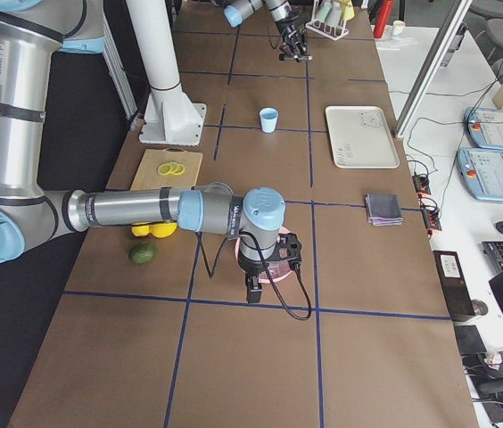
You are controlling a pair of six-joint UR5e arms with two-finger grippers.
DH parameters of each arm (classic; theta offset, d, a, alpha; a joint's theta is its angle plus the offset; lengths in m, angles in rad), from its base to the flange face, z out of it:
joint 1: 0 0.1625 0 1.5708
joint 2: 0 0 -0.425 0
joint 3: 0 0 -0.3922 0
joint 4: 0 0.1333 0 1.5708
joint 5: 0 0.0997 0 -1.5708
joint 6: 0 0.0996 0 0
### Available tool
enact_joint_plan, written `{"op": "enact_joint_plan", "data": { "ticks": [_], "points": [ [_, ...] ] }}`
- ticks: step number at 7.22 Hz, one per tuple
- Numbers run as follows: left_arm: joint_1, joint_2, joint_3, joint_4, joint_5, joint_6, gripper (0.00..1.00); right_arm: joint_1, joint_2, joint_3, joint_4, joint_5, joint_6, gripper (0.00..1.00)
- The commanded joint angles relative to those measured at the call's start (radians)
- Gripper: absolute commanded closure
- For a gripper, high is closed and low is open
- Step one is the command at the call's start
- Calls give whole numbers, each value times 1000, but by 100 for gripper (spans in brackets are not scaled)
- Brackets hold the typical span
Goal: Mash ice and strawberries in cup
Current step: 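Lift the pestle out of the cup and carry it back with the left gripper, then lower the pestle onto the table near the left arm's base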
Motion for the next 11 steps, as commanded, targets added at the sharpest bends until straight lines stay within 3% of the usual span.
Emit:
{"op": "enact_joint_plan", "data": {
  "ticks": [1, 2, 4, 5, 7, 9, 11],
  "points": [
    [-161, 63, 5, 160, -173, 2, 100, 0, -1, 0, 0, 0, 0, 0],
    [-246, 114, 8, 208, -232, -2, 100, 0, -1, 0, 0, 0, 0, 0],
    [-382, 168, 150, 216, -323, -6, 100, 0, -1, -2, 0, 0, 0, 0],
    [-422, 173, 234, 202, -335, 4, 100, 0, -1, -2, 0, 0, 0, 0],
    [-473, 279, 266, 175, -438, -2, 100, 0, -1, -2, 0, 0, 0, 0],
    [-472, 383, 276, -1, -455, -138, 97, 0, 1, 0, 0, 0, 0, 0],
    [-469, 417, 421, -229, -455, -162, 96, 0, -1, 2, 0, 0, 0, 0]
  ]
}}
